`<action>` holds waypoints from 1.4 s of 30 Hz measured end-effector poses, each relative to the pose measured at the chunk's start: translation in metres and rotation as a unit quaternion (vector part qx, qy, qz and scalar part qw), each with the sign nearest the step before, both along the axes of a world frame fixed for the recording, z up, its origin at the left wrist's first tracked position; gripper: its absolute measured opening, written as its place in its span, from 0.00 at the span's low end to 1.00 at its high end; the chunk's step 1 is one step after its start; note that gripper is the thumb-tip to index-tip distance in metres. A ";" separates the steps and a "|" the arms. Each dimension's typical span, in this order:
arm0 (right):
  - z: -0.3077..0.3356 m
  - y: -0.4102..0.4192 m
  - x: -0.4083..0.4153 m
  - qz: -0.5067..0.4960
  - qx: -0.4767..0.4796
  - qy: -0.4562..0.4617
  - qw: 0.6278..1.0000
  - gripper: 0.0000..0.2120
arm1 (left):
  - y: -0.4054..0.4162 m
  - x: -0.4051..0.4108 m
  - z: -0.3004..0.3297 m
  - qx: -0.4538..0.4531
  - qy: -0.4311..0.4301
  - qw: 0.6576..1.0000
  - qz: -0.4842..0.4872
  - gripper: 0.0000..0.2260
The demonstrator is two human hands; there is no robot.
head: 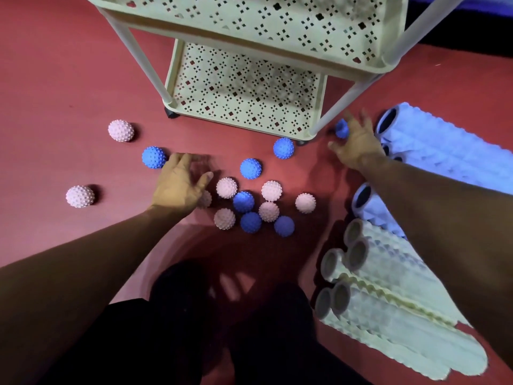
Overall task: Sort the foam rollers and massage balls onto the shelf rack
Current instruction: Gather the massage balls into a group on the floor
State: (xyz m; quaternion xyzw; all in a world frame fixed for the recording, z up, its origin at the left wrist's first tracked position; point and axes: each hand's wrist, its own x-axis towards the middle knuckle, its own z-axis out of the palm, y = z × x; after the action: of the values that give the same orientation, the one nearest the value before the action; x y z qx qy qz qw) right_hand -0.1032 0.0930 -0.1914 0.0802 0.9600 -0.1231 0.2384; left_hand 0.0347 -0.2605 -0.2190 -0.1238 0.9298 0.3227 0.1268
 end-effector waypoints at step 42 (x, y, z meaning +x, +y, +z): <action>-0.026 -0.078 0.089 -0.115 -0.111 -0.016 0.987 0.23 | 0.035 -0.032 -0.007 0.035 -0.104 0.985 -0.131 0.23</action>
State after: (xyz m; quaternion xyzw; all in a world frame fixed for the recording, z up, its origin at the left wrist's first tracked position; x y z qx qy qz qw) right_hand -0.0139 0.0151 -0.2171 0.1654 0.9206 -0.2546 0.2455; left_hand 0.0022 -0.2255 -0.2259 -0.0292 0.9078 0.3211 0.2683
